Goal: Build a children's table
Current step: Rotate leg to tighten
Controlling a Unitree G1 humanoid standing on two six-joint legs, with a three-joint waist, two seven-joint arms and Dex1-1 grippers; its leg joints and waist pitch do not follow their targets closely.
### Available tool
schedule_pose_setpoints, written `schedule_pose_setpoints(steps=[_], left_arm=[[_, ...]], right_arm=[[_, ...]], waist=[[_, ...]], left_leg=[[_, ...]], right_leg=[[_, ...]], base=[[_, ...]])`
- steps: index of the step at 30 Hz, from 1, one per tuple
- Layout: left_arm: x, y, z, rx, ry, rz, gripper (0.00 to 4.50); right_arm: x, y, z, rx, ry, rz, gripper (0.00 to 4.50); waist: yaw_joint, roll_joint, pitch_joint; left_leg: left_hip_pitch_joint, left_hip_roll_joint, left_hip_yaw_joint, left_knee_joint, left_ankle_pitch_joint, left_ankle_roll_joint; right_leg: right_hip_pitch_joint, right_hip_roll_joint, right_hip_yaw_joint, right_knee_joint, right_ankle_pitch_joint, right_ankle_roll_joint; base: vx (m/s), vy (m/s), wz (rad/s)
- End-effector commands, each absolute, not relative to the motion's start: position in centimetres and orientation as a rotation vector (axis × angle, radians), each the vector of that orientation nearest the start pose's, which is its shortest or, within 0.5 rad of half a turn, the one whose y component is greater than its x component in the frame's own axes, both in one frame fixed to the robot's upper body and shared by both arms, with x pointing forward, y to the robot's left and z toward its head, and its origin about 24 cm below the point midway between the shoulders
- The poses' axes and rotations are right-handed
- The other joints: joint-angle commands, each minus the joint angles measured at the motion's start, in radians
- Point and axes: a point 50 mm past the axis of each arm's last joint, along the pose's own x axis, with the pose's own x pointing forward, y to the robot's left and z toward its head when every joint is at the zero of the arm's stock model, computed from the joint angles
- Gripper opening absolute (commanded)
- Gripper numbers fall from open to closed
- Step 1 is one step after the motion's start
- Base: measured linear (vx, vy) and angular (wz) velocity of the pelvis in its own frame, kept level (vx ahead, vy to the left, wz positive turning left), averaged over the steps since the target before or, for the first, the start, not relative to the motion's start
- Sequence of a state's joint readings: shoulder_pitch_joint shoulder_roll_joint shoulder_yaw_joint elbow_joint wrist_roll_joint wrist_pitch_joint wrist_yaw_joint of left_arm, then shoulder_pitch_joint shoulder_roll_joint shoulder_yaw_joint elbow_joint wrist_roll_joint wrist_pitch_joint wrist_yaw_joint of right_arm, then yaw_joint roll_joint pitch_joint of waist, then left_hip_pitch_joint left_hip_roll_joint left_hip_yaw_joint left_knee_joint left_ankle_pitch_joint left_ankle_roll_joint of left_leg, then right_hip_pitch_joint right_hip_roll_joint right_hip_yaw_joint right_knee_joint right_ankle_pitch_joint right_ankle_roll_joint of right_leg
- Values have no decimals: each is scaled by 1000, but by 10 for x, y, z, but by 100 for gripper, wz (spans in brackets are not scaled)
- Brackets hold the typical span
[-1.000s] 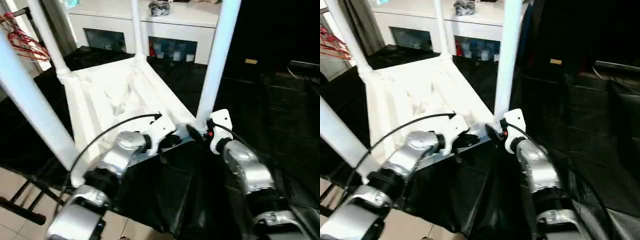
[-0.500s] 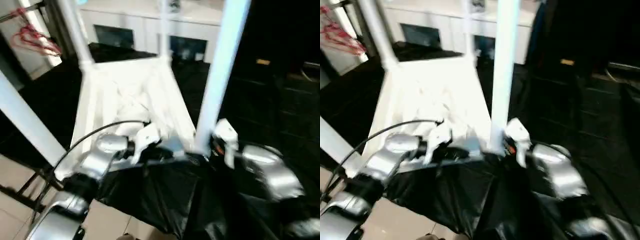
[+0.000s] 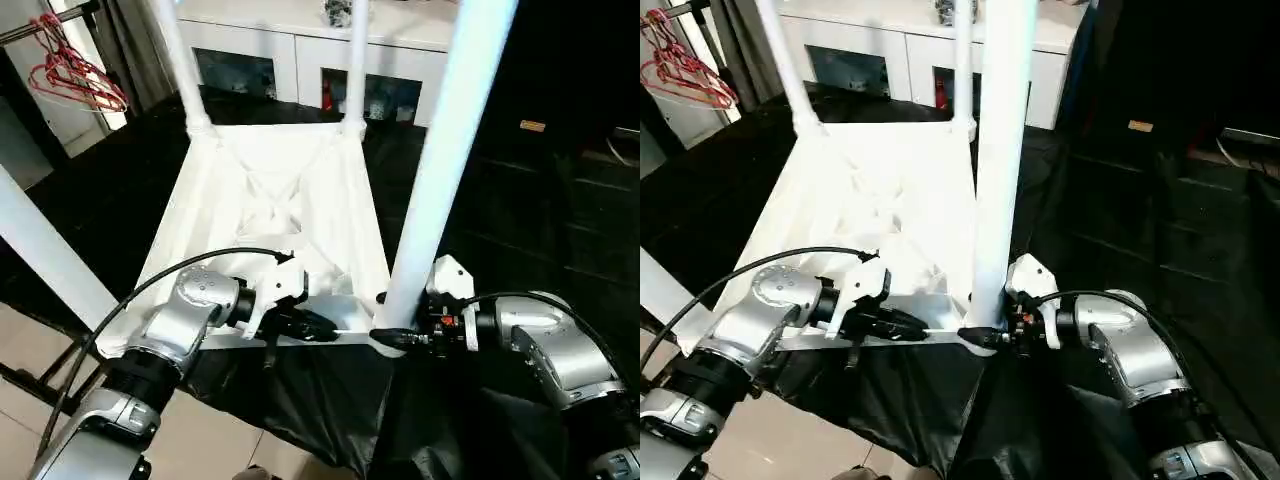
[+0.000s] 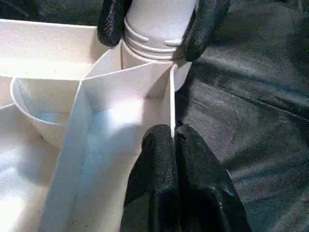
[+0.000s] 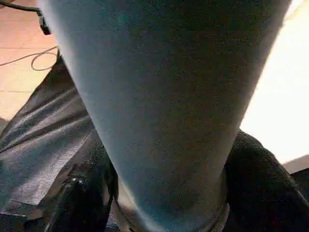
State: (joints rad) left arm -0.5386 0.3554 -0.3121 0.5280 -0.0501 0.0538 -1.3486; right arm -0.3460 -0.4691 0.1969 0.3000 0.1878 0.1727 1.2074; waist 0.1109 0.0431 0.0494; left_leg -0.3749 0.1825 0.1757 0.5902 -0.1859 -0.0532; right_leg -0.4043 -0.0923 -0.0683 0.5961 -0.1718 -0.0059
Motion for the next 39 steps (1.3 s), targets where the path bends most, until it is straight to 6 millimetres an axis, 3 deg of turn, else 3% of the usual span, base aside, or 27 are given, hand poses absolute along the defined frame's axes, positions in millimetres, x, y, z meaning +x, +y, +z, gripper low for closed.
schedule_pose_setpoints(steps=[1,6,9,12,13,15,19,21,22,23,24,25,27,28,30,32,39], left_arm=[[297,116,59,337,341,-1576,0],[298,113,59,329,328,-1550,0],[305,108,58,338,312,-1461,0],[313,101,58,331,298,-1371,0],[313,101,58,331,298,-1371,0],[313,101,58,331,298,-1371,0],[313,100,58,330,297,-1363,0],[316,95,57,327,292,-1321,0],[331,58,57,304,269,-1095,0],[332,53,57,304,267,-1074,0],[333,45,57,303,263,-1042,0],[334,37,58,306,258,-1021,0],[333,33,59,313,244,-1045,0],[332,32,60,313,239,-1055,0],[331,33,59,315,239,-1079,0],[331,36,59,318,241,-1077,0],[333,48,55,339,247,-1056,0]], right_arm=[[274,-155,51,-203,363,1352,267],[271,-151,47,-187,372,1351,265],[275,-148,41,-163,360,1259,264],[286,-146,36,-167,333,1102,264],[286,-146,36,-167,333,1102,264],[286,-146,36,-167,333,1102,264],[288,-146,35,-166,331,1085,264],[294,-146,33,-161,325,994,264],[319,-129,25,-132,304,648,264],[321,-125,24,-128,303,617,264],[324,-120,23,-121,301,570,264],[325,-114,23,-114,295,543,264],[324,-106,25,-85,275,560,264],[323,-104,25,-66,270,566,264],[323,-102,26,-34,262,584,264],[323,-102,26,-28,257,581,319],[323,-103,28,19,247,598,381]], waist=[[-2,-18,-68],[-2,-17,-67],[-3,-15,-68],[-8,-12,-63],[-14,-17,-61],[-19,-16,-61],[-22,-15,-64],[-26,-15,-63],[-27,3,-65],[-43,-5,-54],[-43,-7,-58],[-42,-10,-61],[-41,-8,-64],[-41,-10,-68],[-42,-9,-72],[-42,-7,-71],[-47,-5,-65]], left_leg=[[11,50,-7,-67,-162,81],[11,49,-7,-67,-163,80],[10,48,-7,-67,-159,77],[13,45,-10,-72,-213,47],[14,42,-12,-76,-247,28],[13,43,-13,-77,-253,28],[11,44,-12,-74,-227,43],[13,42,-11,-74,-224,40],[14,43,-13,-73,-226,27],[15,40,-12,-79,-264,-9],[18,36,-18,-78,-285,-27],[23,33,-18,-76,-286,-25],[12,33,-17,-75,-258,5],[6,32,-15,-72,-221,26],[7,31,-11,-65,-181,55],[5,32,-10,-64,-156,79],[10,37,-13,-73,-236,54]], right_leg=[[50,-58,41,-57,-178,-247],[50,-57,41,-58,-185,-243],[49,-57,42,-59,-177,-242],[48,-60,41,-68,-260,-226],[51,-59,40,-76,-323,-201],[50,-60,41,-77,-333,-193],[50,-58,42,-72,-278,-201],[49,-56,41,-73,-268,-211],[45,-57,41,-68,-261,-215],[38,-52,39,-78,-311,-214],[47,-55,34,-76,-358,-199],[47,-59,36,-84,-395,-175],[51,-59,40,-86,-354,-167],[54,-56,41,-79,-278,-176],[54,-54,40,-72,-188,-203],[57,-54,38,-68,-147,-228],[54,-55,37,-78,-263,-210]], base=[[0,0,0],[0,0,0],[0,0,0],[0,0,0],[0,0,0],[0,0,0],[0,0,0],[0,0,0],[0,0,0],[0,0,0],[0,0,0],[0,0,0],[0,0,0],[0,0,0],[29,-9,1],[0,0,0],[0,0,0]])
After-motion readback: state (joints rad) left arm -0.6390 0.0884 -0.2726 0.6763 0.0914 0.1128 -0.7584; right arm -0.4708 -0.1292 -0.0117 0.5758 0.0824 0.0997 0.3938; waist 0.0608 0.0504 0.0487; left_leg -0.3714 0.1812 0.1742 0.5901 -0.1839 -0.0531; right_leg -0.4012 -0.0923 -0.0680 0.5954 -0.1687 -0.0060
